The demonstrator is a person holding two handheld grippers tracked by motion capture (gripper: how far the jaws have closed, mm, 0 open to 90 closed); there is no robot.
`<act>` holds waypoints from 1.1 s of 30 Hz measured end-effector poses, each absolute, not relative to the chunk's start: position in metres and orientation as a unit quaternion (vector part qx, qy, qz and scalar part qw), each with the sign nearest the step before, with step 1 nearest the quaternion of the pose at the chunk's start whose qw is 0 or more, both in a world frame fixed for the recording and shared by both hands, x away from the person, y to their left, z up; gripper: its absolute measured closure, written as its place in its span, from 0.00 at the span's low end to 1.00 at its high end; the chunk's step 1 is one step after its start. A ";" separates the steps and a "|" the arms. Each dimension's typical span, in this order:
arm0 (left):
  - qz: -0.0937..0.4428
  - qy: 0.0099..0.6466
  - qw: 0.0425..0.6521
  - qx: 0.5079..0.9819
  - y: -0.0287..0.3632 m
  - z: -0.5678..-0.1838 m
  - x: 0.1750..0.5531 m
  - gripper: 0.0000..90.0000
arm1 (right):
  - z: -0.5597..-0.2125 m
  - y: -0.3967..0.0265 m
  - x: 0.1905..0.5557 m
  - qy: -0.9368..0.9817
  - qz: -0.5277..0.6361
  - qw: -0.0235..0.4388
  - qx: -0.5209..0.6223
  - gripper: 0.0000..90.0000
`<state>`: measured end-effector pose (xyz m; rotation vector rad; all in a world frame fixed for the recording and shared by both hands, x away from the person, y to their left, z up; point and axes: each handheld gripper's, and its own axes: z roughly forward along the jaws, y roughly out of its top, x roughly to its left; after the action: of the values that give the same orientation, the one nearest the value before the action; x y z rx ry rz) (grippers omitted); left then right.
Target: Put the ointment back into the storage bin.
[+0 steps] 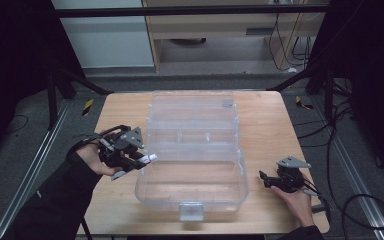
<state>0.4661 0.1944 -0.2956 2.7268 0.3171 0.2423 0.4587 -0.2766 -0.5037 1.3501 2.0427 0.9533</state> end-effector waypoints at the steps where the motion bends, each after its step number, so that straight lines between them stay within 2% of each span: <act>1: 0.083 0.108 0.191 0.972 0.190 -0.295 0.466 0.78 | -0.504 -0.276 0.459 0.752 0.351 0.254 0.497 0.22; 22: 0.045 0.024 0.170 0.984 0.130 -0.313 0.471 0.78 | -0.505 -0.277 0.459 0.756 0.348 0.252 0.494 0.21; 33: 0.024 0.000 0.153 0.988 0.120 -0.336 0.475 0.78 | -0.507 -0.276 0.459 0.758 0.345 0.250 0.493 0.21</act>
<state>0.4754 0.1199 -0.3359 2.8333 -0.0007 0.0698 0.4595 -0.2764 -0.5067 1.3423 2.0648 0.9402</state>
